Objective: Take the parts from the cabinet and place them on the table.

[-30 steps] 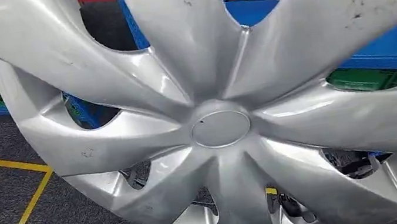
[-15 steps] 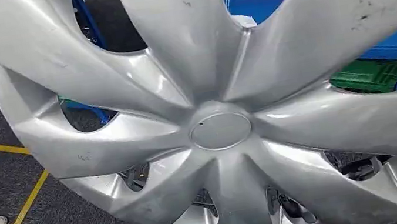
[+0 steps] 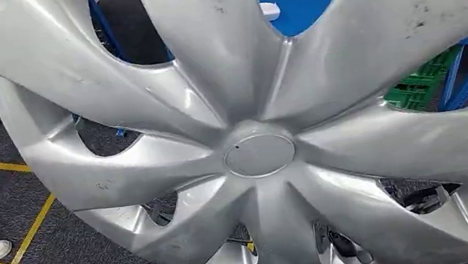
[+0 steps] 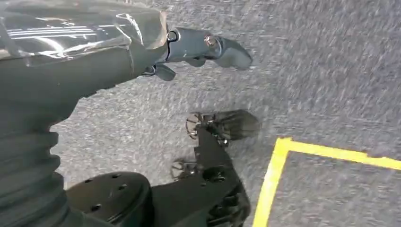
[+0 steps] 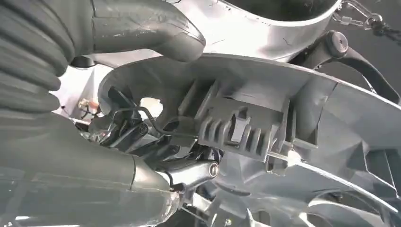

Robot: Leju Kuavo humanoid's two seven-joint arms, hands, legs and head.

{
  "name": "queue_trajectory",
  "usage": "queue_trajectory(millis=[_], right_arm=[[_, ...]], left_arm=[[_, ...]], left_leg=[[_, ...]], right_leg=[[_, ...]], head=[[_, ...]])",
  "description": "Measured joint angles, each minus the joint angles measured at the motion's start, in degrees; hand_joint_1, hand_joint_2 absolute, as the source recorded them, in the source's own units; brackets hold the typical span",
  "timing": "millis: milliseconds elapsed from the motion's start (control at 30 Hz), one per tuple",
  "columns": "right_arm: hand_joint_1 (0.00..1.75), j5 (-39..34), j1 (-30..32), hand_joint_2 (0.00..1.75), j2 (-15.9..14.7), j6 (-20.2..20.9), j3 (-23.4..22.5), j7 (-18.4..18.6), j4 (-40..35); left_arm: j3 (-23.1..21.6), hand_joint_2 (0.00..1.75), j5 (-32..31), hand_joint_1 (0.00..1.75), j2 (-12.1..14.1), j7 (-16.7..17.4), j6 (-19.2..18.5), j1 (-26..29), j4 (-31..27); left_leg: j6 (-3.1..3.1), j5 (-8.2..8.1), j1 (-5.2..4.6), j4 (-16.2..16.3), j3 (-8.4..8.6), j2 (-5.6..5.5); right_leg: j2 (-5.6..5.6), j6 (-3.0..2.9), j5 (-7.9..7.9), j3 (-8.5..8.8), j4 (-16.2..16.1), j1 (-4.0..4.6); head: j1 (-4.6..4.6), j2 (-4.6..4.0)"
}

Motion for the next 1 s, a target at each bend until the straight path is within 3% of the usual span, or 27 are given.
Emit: queue_trajectory(millis=[33, 67, 100, 133, 200, 233, 267, 300, 333, 367, 400, 433, 467, 500, 533, 567, 600, 633, 667, 700, 733, 767, 800, 833, 900, 933, 1000], right_arm=[[1.75, 0.00, 0.04, 1.75, 0.00, 0.00, -0.02, -0.13, 0.00], [1.75, 0.15, 0.05, 1.75, 0.00, 0.02, -0.02, -0.24, 0.02], [1.75, 0.37, 0.13, 1.75, 0.00, 0.09, -0.04, -0.42, 0.00], [1.75, 0.48, 0.19, 1.75, 0.00, 0.11, -0.04, -0.48, 0.00], [1.75, 0.59, 0.21, 1.75, 0.00, 0.11, -0.04, -0.55, 0.00], [1.75, 0.59, 0.28, 1.75, 0.07, 0.13, -0.04, -0.64, -0.04], [1.75, 0.59, 0.22, 1.75, 0.02, 0.13, -0.04, -0.79, -0.04], [1.75, 0.59, 0.30, 1.75, 0.11, 0.13, -0.04, -0.88, -0.02], [1.75, 0.59, 0.32, 1.75, 0.13, 0.15, -0.02, -0.94, -0.02], [1.75, 0.55, 0.32, 1.75, 0.33, 0.18, -0.02, -1.09, -0.06], [1.75, 0.50, 0.32, 1.75, 0.35, 0.17, -0.06, -1.14, -0.09], [1.75, 0.50, 0.35, 1.75, 0.31, 0.17, -0.13, -1.14, -0.07], [1.75, 0.44, 0.23, 1.75, 0.26, 0.17, -0.13, -1.14, -0.07], [1.75, 0.33, 0.24, 1.75, 0.26, 0.17, -0.17, -1.18, -0.07], [1.75, 0.28, 0.30, 1.75, 0.20, 0.20, -0.17, -1.18, -0.07], [1.75, 0.24, 0.35, 1.75, 0.15, 0.20, -0.17, -1.18, -0.07], [1.75, 0.20, 0.39, 1.75, 0.04, 0.22, -0.17, -1.18, -0.04], [1.75, 0.13, 0.42, 1.75, -0.02, 0.22, -0.17, -1.18, -0.04], [1.75, 0.04, 0.41, 1.75, -0.07, 0.22, -0.17, -1.18, -0.04], [1.75, -0.02, 0.39, 1.75, -0.07, 0.22, -0.17, -1.20, -0.04], [1.75, -0.02, 0.37, 1.75, -0.07, 0.24, -0.17, -1.20, -0.04], [1.75, 0.00, 0.33, 1.75, 0.02, 0.26, -0.11, -1.18, -0.11], [1.75, -0.04, 0.66, 1.75, -0.07, 0.37, -0.18, -1.23, -0.07], [1.75, -0.04, 0.85, 1.75, -0.15, 0.44, -0.18, -1.22, -0.05], [1.75, -0.06, 1.03, 1.75, -0.22, 0.48, -0.15, -1.25, -0.02], [1.75, -0.11, 1.00, 1.75, -0.22, 0.50, -0.17, -1.29, -0.04], [1.75, -0.13, 0.95, 1.75, -0.20, 0.52, -0.17, -1.34, -0.07]], left_arm=[[0.02, 1.75, -0.07, 0.00, -0.02, 0.00, -0.04, -0.01, 0.00], [0.04, 1.75, -0.11, 0.00, -0.04, 0.00, -0.13, 0.00, 0.00], [0.13, 1.75, -0.22, 0.00, -0.04, 0.00, -0.15, 0.02, 0.00], [0.28, 1.75, -0.31, 0.00, -0.04, 0.00, -0.15, 0.00, 0.00], [0.48, 1.75, -0.63, 0.00, -0.04, 0.00, -0.20, -0.13, 0.00], [0.59, 1.75, -0.70, 0.00, 0.29, 0.00, -0.20, -0.35, 0.00], [0.65, 1.75, -0.77, 0.00, 0.44, -0.04, -0.26, -0.32, -0.13], [0.74, 1.75, -0.79, 0.00, 0.77, -0.04, -0.22, -0.36, -0.11], [0.79, 1.75, -0.83, 0.00, 1.02, -0.07, -0.20, -0.35, -0.09], [0.83, 1.75, -0.83, 0.00, 1.22, 0.00, -0.17, -0.32, -0.09], [0.87, 1.75, -0.83, 0.00, 1.25, 0.00, -0.17, -0.29, -0.09], [0.87, 1.75, -0.85, 0.00, 0.98, 0.00, -0.24, -0.42, -0.09], [0.94, 1.75, -0.85, 0.00, 1.03, 0.00, -0.24, -0.52, -0.09], [1.07, 1.75, -0.85, 0.00, 0.96, 0.00, -0.28, -0.54, -0.11], [1.18, 1.75, -0.85, 0.00, 0.74, 0.00, -0.33, -0.46, -0.11], [1.25, 1.75, -0.94, 0.00, 0.57, 0.00, -0.31, -0.37, -0.11], [1.29, 1.75, -1.03, 0.00, 0.44, 0.00, -0.35, -0.30, -0.11], [1.29, 1.75, -1.03, 0.00, 0.26, 0.00, -0.37, -0.25, -0.11], [1.31, 1.75, -1.03, 0.00, 0.11, 0.00, -0.39, -0.21, -0.11], [1.36, 1.75, -1.03, 0.00, 0.09, 0.00, -0.41, -0.18, -0.11], [1.38, 1.75, -1.03, 0.00, 0.19, 0.00, -0.41, -0.17, -0.09], [1.42, 1.75, -1.03, 0.00, 0.49, 0.02, -0.48, -0.09, -0.17], [1.44, 1.75, -1.14, 0.00, 0.57, 0.00, -0.48, 0.20, -0.26], [1.42, 1.75, -1.11, 0.00, 0.58, 0.06, -0.50, 0.46, -0.37], [1.40, 1.75, -1.14, 0.00, 0.94, 0.09, -0.55, 0.84, -0.39], [1.40, 1.75, -1.18, 0.00, 0.94, 0.13, -0.66, 0.94, -0.39], [1.40, 1.75, -1.18, 0.00, 0.94, 0.11, -0.66, 1.01, -0.44]], left_leg=[[-0.07, -2.11, 0.01, 4.07, -0.66, 0.01], [-0.01, -2.77, 0.00, 7.25, -0.84, 0.00], [0.32, -1.93, -0.05, 8.03, 0.11, -0.02], [0.85, -0.42, -0.24, 6.49, 2.01, -0.11], [3.06, 1.82, -1.22, -1.92, 8.78, -0.20], [5.00, -0.08, -2.05, -6.84, 11.80, -0.17], [5.20, -1.43, -2.00, -10.16, 13.76, 0.26], [4.61, -0.67, -2.54, -10.14, 13.63, -0.01], [4.62, 0.00, -2.91, -10.42, 13.57, -0.20], [4.75, 1.18, -3.43, -11.63, 13.64, -0.18], [5.60, 3.30, -2.82, -14.60, 14.26, -0.07], [5.10, 4.60, -2.78, -15.75, 14.55, 0.21], [5.85, 5.66, -2.54, -16.30, 13.84, 0.23], [5.45, 6.31, -2.36, -16.32, 12.95, 0.25], [4.97, 6.89, -2.25, -16.20, 12.11, 0.27], [4.63, 7.54, -2.08, -16.03, 11.08, 0.33], [4.14, 8.09, -1.81, -15.76, 10.03, 0.37], [3.59, 8.60, -1.41, -15.29, 8.88, 0.41], [2.97, 9.00, -0.79, -14.40, 7.42, 0.47], [2.54, 9.25, -0.27, -13.08, 5.85, 0.49], [2.04, 9.27, -0.26, -11.36, 4.30, 0.52], [1.70, 9.25, -0.28, -9.76, 2.60, 0.51], [1.52, 9.68, -0.40, -9.01, 2.06, 0.25], [1.30, 10.12, -0.29, -8.67, 1.89, 0.19], [1.23, 10.66, -0.01, -8.88, 1.31, 0.31], [0.93, 8.33, 0.16, -7.98, 0.99, 0.24], [0.42, 1.80, 0.20, -1.42, -0.33, 0.21]], right_leg=[[-0.01, -0.04, 0.59, -0.71, 0.04, 0.21], [-0.01, -0.10, 1.21, -1.49, 0.07, 0.45], [0.00, -0.11, 1.82, -2.31, 0.06, 0.77], [0.02, -0.13, 2.37, -2.99, 0.06, 1.06], [0.14, -0.28, 3.52, -4.19, -0.02, 1.76], [0.10, -0.40, 3.97, -4.37, -0.07, 1.23], [0.02, 0.08, 4.60, -4.48, -0.44, 1.46], [-0.23, 0.71, 5.15, -4.47, -0.85, 0.85], [-0.32, 1.31, 5.81, -4.50, -1.17, 0.22], [-0.27, 1.50, 6.58, -4.33, -1.98, -0.03], [-0.16, 1.45, 6.85, -4.40, -2.40, 0.39], [-0.05, 1.18, 5.60, -4.93, -1.93, 0.49], [0.07, 0.43, 2.37, -5.69, 0.49, 0.64], [0.11, 0.20, -0.63, -6.66, 4.11, 0.58], [0.11, 0.36, -2.75, -7.46, 7.94, 0.39], [0.12, 1.03, -3.66, -8.00, 11.53, 0.10], [0.11, 2.00, -3.13, -7.72, 13.20, -0.19], [0.11, 3.24, -1.61, -6.50, 12.69, -0.50], [0.09, 4.67, 0.41, -4.14, 10.09, -0.92], [0.03, 5.78, 1.43, -1.13, 6.15, -1.48], [0.06, 6.38, -0.49, 1.15, 1.94, -2.05], [0.33, 5.56, -2.56, 3.05, -0.87, -0.98], [0.28, 4.36, -2.93, 2.14, 0.13, -1.18], [0.28, 4.23, -2.89, 1.75, 0.59, -0.95], [0.10, 3.12, -2.15, 0.82, 1.08, -1.33], [0.09, 2.39, -1.71, 0.49, 1.09, -1.17], [-0.03, 1.47, -0.84, -0.44, 1.09, -0.92]], head=[[0.02, 0.00], [0.00, 0.00], [0.00, 0.00], [0.00, 0.00], [0.00, 0.00], [0.04, 0.00], [0.28, 0.00], [0.20, 0.00], [0.09, 0.00], [-0.02, 0.00], [0.00, 0.00], [-0.11, 0.00], [0.13, 0.00], [0.02, 0.00], [0.15, 0.00], [0.09, 0.00], [0.09, 0.00], [0.09, 0.00], [0.09, 0.00], [0.15, 0.00], [0.26, 0.00], [0.75, 0.00], [0.48, 0.00], [0.54, 0.00], [0.57, 0.00], [0.37, 0.00], [0.11, 0.00]])
